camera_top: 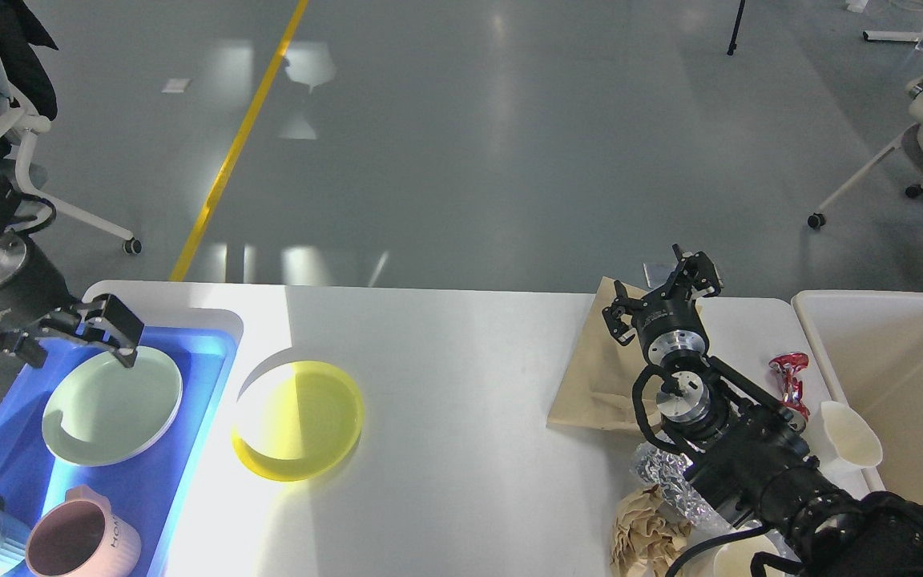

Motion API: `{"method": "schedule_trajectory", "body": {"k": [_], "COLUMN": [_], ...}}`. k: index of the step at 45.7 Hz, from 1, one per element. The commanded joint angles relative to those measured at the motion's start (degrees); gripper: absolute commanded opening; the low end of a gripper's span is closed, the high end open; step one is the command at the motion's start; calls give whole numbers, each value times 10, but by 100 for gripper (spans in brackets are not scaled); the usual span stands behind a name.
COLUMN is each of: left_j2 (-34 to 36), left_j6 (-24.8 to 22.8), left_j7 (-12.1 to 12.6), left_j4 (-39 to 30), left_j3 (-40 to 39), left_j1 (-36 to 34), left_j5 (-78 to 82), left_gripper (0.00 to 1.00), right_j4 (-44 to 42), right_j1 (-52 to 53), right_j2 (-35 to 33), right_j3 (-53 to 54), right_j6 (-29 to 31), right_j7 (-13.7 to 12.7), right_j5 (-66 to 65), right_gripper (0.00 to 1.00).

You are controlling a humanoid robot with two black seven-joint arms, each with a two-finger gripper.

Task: Tidy desktop
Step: 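Move the left gripper to the yellow plate and grasp its rim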

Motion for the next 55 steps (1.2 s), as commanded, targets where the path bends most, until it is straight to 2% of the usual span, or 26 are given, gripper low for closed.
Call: {"method": "schedule_trajectory", "body": {"k": [1,5,10,16,19,28,31,49,55], "left_j2": [-5,-22,-58,-94,-111,-158,-173,-223,-233], "left_j6": [-1,-1,-1,145,201,365,401,483,519], "left_j7": [5,31,91,178,199,201,201,201,193], "left_j4": [16,32,36,32,28,27,27,30,41], "left_j3": [-60,-62,-65,-63,-63,-69,-69,-104,-106], "left_j1": [-16,1,66,153,188,269,288,335,357], "left_j5": [-47,-97,-155,-248,-272,-292,-307,-362,-363], "left_gripper": [98,97,96,96,96,96,95,91,90], "right_j4": [0,0,0,0,0,0,0,0,0], "right_j1": [0,0,0,0,0,0,0,0,0], "right_j2": [0,0,0,0,0,0,0,0,0], "right_j3": [0,0,0,0,0,0,0,0,0], "right_j6": [0,0,0,0,0,0,0,0,0], "right_j7": [0,0,0,0,0,0,0,0,0], "right_j5": [0,0,0,0,0,0,1,0,1], "right_gripper": [100,100,100,100,100,100,100,100,100]}}
